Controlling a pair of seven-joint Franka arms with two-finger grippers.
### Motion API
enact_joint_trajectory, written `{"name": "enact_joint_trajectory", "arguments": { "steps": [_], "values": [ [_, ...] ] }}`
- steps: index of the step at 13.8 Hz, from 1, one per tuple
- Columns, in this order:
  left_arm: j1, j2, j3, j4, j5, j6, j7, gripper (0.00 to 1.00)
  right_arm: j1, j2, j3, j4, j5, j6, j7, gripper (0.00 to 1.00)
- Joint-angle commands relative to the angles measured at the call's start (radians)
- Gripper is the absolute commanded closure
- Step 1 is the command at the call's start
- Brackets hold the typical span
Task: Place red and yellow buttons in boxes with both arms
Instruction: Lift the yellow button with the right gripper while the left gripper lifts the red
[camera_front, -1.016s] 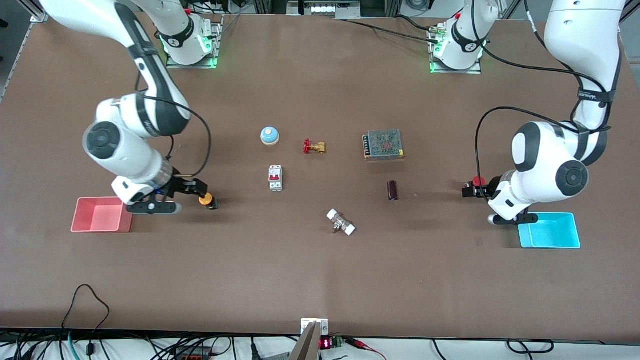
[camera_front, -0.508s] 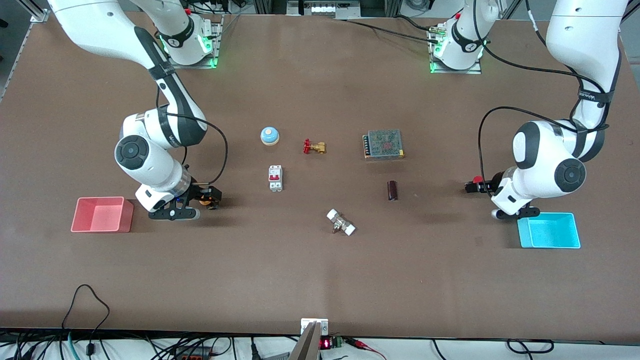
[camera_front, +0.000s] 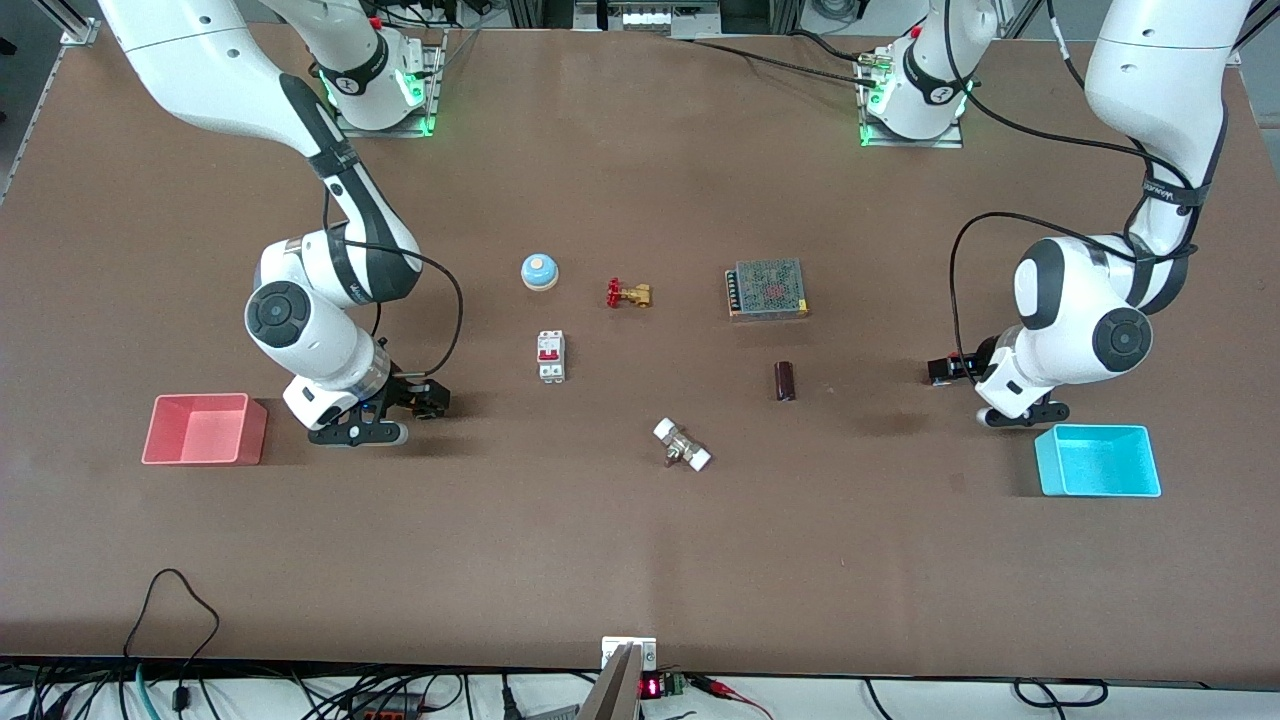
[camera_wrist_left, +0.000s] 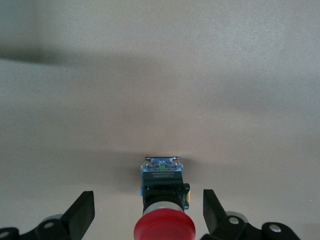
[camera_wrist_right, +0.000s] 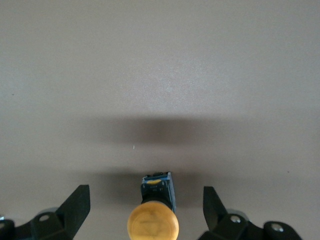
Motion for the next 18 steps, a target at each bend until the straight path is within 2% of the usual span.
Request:
{"name": "enact_joint_trajectory", "arguments": {
  "steps": [1, 3, 5, 7, 9, 11, 14, 16, 18],
  "values": [
    [0.002, -0.027, -0.005, -0.025, -0.004, 0.006, 0.008, 0.13, 0.005, 0.006, -0.002, -0.003, -0.020, 0.019, 0.012, 0.07],
    [0.001, -0.019, -0.005, -0.025, -0.004, 0.006, 0.008, 0.12, 0.004, 0.007, -0.002, -0.006, -0.041, 0.019, 0.009, 0.18],
    [-0.001, -0.013, -0.006, -0.025, -0.004, 0.008, 0.011, 0.11, 0.004, 0.007, -0.002, -0.022, -0.046, 0.019, 0.006, 0.23],
    [-0.004, -0.004, -0.006, -0.025, -0.004, 0.008, 0.012, 0.12, 0.004, 0.007, -0.002, -0.025, -0.046, 0.019, 0.002, 0.32],
    [-0.005, -0.002, -0.006, -0.026, -0.004, 0.010, 0.012, 0.13, 0.004, 0.007, -0.002, -0.031, -0.046, 0.019, 0.000, 0.47],
    [-0.007, -0.002, -0.006, -0.031, -0.004, 0.008, 0.014, 0.29, 0.004, 0.007, -0.002, -0.031, -0.046, 0.017, -0.009, 0.61],
    [-0.008, -0.002, -0.006, -0.029, -0.004, 0.008, 0.017, 0.57, 0.001, 0.007, -0.002, -0.029, -0.046, 0.017, -0.018, 0.68],
    [-0.008, -0.010, -0.005, -0.023, -0.004, 0.010, 0.020, 0.67, -0.001, 0.006, -0.002, -0.025, -0.046, 0.016, -0.033, 0.70],
    [-0.007, -0.044, -0.003, -0.015, 0.004, 0.008, 0.022, 0.70, -0.005, -0.012, -0.002, -0.013, -0.044, 0.011, -0.075, 0.71]
  ]
}}
